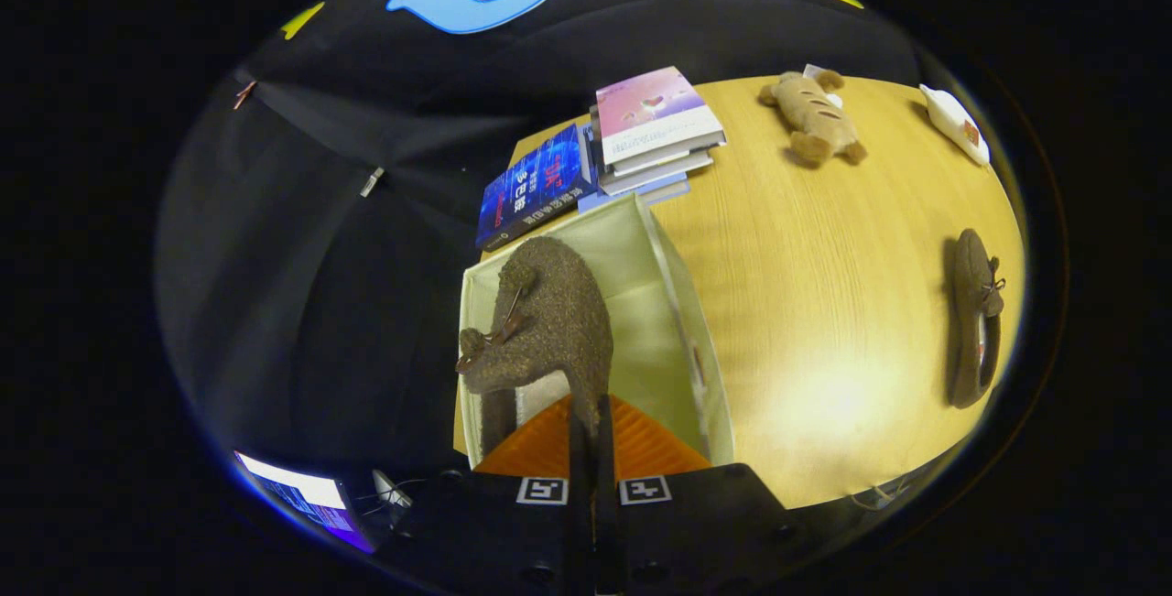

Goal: Open the storage box then place both shoes into the box .Put the left shoe in first, then the right shoe, with the right side of both shoes facing outward in a uniform manner.

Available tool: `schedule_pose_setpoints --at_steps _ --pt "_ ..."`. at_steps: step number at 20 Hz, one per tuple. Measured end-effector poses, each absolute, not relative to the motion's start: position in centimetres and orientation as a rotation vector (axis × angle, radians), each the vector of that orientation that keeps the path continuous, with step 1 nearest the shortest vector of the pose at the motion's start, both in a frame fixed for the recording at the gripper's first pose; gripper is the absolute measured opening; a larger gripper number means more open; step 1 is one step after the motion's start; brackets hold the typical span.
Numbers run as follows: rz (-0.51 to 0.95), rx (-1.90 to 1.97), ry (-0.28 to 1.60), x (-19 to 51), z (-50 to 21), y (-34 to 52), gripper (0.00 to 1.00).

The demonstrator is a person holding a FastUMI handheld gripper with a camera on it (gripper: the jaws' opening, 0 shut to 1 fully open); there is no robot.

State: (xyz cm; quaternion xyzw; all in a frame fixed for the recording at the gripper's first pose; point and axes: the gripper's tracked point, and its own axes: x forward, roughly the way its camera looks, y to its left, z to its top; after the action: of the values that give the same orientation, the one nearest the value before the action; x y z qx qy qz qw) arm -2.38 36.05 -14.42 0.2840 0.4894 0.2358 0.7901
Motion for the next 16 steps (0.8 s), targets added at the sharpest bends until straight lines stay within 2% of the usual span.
schedule_pose_setpoints --at_steps 12,16 --pt "0.485 0.575 1.120 -2.2 -18.0 41.0 0.06" --pt "0.533 0.629 1.129 -2.5 -17.6 42.3 0.06"
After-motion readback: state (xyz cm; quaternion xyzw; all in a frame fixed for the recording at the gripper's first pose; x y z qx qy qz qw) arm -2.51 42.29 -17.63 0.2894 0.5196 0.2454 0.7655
